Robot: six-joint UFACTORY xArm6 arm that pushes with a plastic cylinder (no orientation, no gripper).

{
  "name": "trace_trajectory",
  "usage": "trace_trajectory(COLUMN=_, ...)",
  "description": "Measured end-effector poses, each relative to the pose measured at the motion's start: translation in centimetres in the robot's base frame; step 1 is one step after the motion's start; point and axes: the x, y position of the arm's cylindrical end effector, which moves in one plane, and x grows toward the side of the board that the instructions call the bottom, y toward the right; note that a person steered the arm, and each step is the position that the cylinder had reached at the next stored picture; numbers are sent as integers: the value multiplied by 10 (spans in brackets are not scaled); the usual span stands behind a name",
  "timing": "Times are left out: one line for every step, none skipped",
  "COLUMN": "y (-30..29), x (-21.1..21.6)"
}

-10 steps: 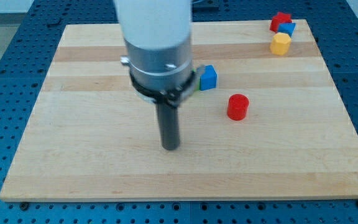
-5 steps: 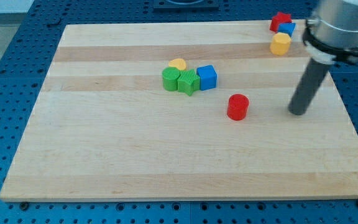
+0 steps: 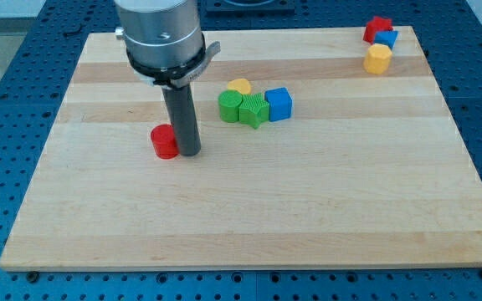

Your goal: Push the red circle slightly left

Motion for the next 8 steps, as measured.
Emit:
trace_trajectory(y=-18, x=23)
trace_trajectory(y=-62, x=24)
trace_trajectory(y=-66, x=-9)
trace_trajectory(y=-58, x=-45)
trace_trajectory(y=-74, x=-39)
trace_trajectory(y=-91, x=-13)
trace_trajectory(y=-81, x=6)
trace_trajectory(y=-43, x=10)
